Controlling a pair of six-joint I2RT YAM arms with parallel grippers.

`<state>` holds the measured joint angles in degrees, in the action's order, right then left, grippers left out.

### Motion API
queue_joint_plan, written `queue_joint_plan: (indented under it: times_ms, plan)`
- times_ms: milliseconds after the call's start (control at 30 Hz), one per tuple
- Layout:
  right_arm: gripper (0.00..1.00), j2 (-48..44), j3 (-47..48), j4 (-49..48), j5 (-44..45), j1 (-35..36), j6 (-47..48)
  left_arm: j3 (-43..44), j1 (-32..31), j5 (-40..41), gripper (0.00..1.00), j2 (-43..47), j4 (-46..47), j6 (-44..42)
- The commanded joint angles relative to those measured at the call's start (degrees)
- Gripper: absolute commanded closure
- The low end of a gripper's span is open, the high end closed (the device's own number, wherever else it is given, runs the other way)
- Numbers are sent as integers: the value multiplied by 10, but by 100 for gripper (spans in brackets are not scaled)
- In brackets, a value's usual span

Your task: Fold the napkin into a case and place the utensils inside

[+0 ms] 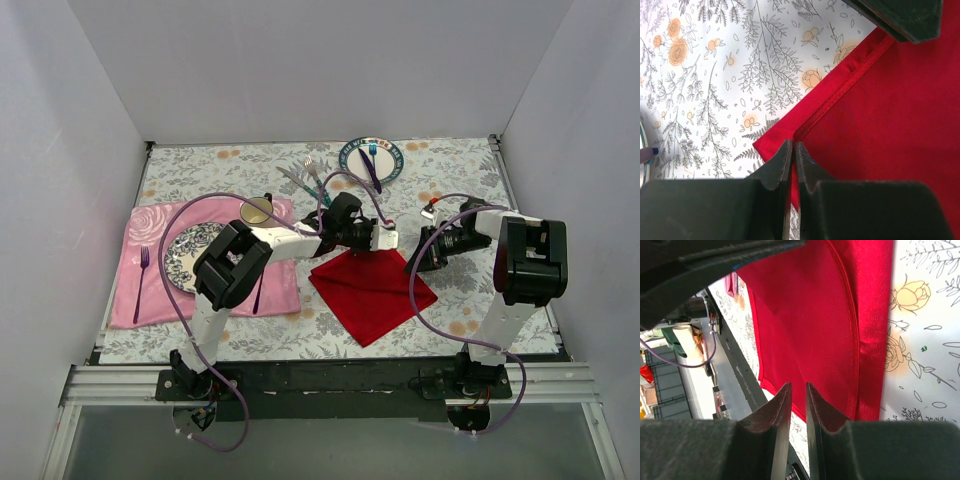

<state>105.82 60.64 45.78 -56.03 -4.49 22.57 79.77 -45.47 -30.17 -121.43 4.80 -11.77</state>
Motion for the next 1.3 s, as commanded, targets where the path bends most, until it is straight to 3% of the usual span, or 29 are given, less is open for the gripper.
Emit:
queue_joint_plan:
  times_ms: [0, 967, 1067, 1133, 1267]
  plan:
    - [75, -15, -8, -12, -7, -3, -2, 29, 2, -16, 100, -4, 13, -19]
    - [79, 18, -39, -68, 18, 15, -34, 58, 4, -16, 99, -39, 28, -52]
    - [80, 28, -37, -75, 33, 16, -41, 60, 4, -4, 92, -37, 32, -35]
    - [82, 37, -37, -76, 37, 16, -43, 58, 9, 5, 82, -19, 35, -9]
    - [84, 42, -37, -80, 55, 16, -50, 44, 30, 6, 55, 46, 20, 83]
